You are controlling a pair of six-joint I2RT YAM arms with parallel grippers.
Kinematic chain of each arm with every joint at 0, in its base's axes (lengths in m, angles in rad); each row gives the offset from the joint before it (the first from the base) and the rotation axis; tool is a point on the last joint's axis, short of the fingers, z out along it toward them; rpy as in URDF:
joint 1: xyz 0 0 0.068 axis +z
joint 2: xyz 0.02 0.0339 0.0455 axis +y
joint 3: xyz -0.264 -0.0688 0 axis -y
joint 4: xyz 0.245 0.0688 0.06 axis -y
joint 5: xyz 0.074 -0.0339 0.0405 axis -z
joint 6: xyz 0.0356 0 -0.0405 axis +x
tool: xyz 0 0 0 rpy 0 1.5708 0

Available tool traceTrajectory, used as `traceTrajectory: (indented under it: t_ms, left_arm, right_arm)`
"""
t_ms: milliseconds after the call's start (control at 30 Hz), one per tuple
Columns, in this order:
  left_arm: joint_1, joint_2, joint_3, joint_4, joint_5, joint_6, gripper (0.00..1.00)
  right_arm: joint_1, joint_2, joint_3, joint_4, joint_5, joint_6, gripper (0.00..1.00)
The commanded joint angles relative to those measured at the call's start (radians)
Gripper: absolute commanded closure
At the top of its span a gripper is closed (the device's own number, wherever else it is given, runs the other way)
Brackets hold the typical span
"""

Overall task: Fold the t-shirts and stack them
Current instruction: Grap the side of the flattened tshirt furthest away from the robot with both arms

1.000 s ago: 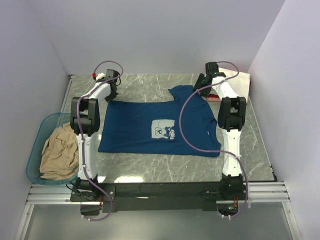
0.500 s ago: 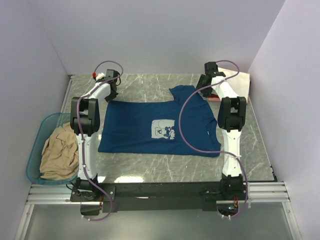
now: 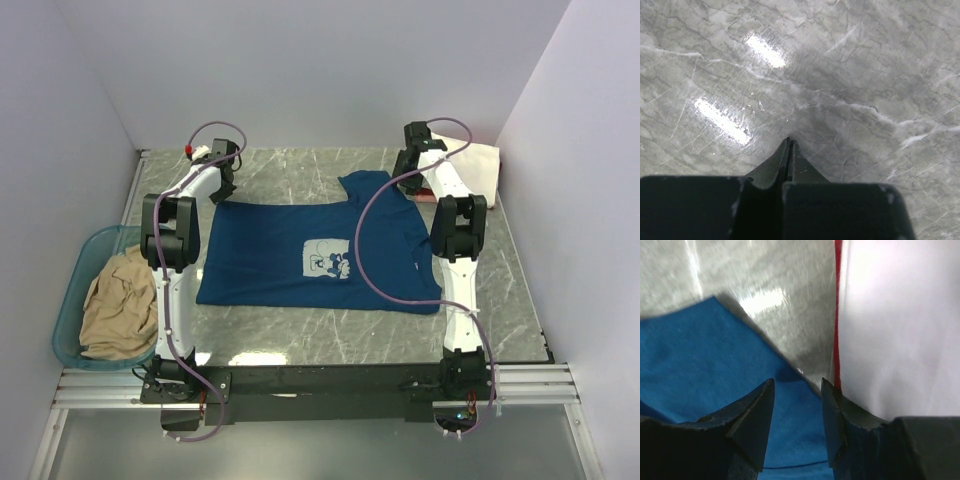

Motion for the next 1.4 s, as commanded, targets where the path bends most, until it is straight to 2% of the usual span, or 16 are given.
traceTrajectory:
  t_ms: [0, 133, 467, 633, 667, 800, 867, 1033, 1367]
  left_arm:
    - [-0.002, 0.006, 0.0, 0.014, 0.028, 0.01, 0.99]
    - [0.0, 0.006, 0.001, 0.011, 0.029, 0.012, 0.99]
    - [-0.002, 0.008, 0.001, 0.013, 0.034, 0.01, 0.99]
    - [0.0, 0.009, 0.003, 0.013, 0.037, 0.01, 0.99]
    - [-0.002, 0.009, 0.003, 0.014, 0.038, 0.012, 0.99]
    - [0.0, 0.009, 0.005, 0.016, 0.04, 0.012, 0.99]
    - [0.0, 0.009, 0.006, 0.013, 0.041, 0.01, 0.99]
    - [0.0, 0.003, 0.005, 0.013, 0.04, 0.01, 0.99]
    - [0.004, -0.031, 0.012, 0.005, 0.035, 0.007, 0.99]
  right_arm:
    - [0.01, 0.012, 0.031, -0.044, 0.005, -0.035, 0.5]
    - [0.01, 0.015, 0.029, -0.044, -0.014, -0.04, 0.5]
    - [0.013, 0.085, 0.152, -0.108, -0.038, -0.057, 0.56]
    - [0.014, 0.056, 0.098, -0.076, -0.038, -0.06, 0.59]
    - [0.011, 0.052, 0.093, -0.075, -0.036, -0.058, 0.8]
    - [0.01, 0.041, 0.074, -0.067, -0.036, -0.057, 0.96]
    - [0.01, 0.02, 0.037, -0.044, -0.038, -0.052, 1.0]
    - [0.005, -0.049, -0.083, 0.029, -0.021, -0.029, 1.0]
    - [-0.012, -0.307, -0.376, 0.308, 0.048, 0.022, 1.0]
